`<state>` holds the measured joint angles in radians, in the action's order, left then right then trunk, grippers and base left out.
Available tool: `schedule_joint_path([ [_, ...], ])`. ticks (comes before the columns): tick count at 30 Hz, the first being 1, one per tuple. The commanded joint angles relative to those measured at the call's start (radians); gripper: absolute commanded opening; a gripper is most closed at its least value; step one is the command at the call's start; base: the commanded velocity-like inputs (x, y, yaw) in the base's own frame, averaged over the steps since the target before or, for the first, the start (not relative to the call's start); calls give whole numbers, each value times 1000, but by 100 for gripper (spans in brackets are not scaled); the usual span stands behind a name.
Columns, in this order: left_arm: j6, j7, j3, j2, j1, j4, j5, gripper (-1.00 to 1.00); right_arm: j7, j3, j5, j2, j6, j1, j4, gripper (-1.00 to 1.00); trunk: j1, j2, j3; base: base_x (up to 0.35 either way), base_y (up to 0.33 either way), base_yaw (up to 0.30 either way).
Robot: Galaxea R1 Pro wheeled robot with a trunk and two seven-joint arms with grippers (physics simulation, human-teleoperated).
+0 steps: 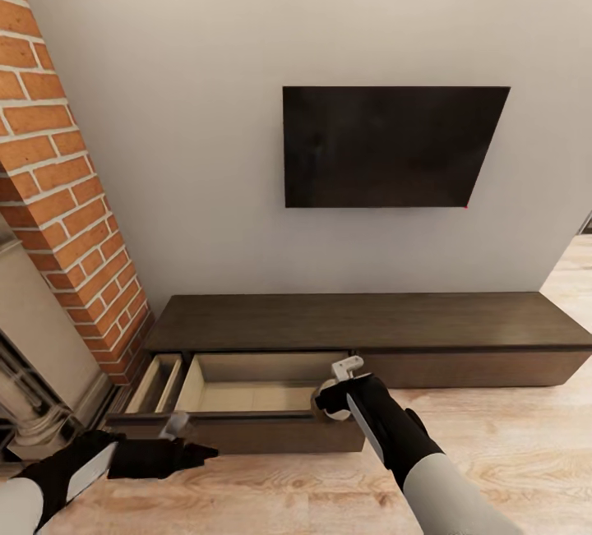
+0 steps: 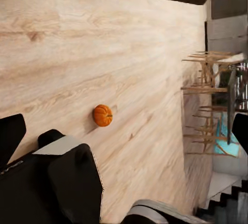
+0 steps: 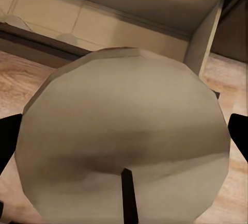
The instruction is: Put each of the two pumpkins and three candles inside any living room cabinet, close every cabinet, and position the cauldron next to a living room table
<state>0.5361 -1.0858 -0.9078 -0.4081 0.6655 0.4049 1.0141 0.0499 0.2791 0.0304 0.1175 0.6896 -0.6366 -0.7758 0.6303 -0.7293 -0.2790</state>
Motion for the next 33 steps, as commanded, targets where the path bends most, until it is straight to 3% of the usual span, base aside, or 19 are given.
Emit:
schedule_joint_path([
  [1, 49, -21, 4, -59, 15, 99, 0, 100, -3, 0, 0, 1, -1, 0, 1, -100, 0, 0, 0, 0, 0, 0],
  [2, 100, -30, 29, -123, 32, 197, 2, 100, -5, 0, -1, 2, -3, 0, 6, -100, 0, 0, 0, 0, 0, 0],
  [3, 132, -33, 59, -160, 42, 252, 3, 100, -6, 0, -1, 3, -3, 0, 8, -100, 0, 0, 0, 0, 0, 0],
  [5, 195, -36, 158, -219, 54, 343, 3, 100, -6, 0, -1, 3, -4, 0, 10, -100, 0, 0, 0, 0, 0, 0],
  [7, 252, -37, 274, -255, 57, 395, 0, 100, -7, 0, -1, 4, -4, 0, 11, -100, 0, 0, 0, 0, 0, 0],
  [8, 279, -37, 326, -267, 58, 411, -1, 100, -7, 0, -1, 4, -4, 0, 11, -100, 0, 0, 0, 0, 0, 0],
  [9, 292, -37, 349, -271, 59, 417, -1, 100, -7, 0, -1, 4, -4, 0, 11, -100, 0, 0, 0, 0, 0, 0],
  [11, 338, -38, 452, -284, 62, 448, -2, 100, -9, 2, 0, 5, -4, 0, 12, -100, 0, 0, 0, 0, 0, 0],
  [17, 350, -38, 609, -280, 64, 526, -2, 100, -95, 6, -1, 7, -4, 0, 18, -100, 0, 0, 0, 0, 0, 0],
  [21, 346, -30, 657, -274, 63, 549, -2, 100, -132, 8, -4, 7, -6, 0, 11, -100, 0, 0, 0, 0, 0, 0],
  [28, 345, -32, 661, -274, 63, 554, -1, 100, -113, 8, -7, 7, -6, 0, 8, -100, 0, 0, 0, 12, 0, 0],
  [33, 345, -31, 658, -264, 63, 571, 0, 100, -49, 8, -7, 7, -4, 0, 7, -100, 0, 0, 0, 245, 0, 0],
])
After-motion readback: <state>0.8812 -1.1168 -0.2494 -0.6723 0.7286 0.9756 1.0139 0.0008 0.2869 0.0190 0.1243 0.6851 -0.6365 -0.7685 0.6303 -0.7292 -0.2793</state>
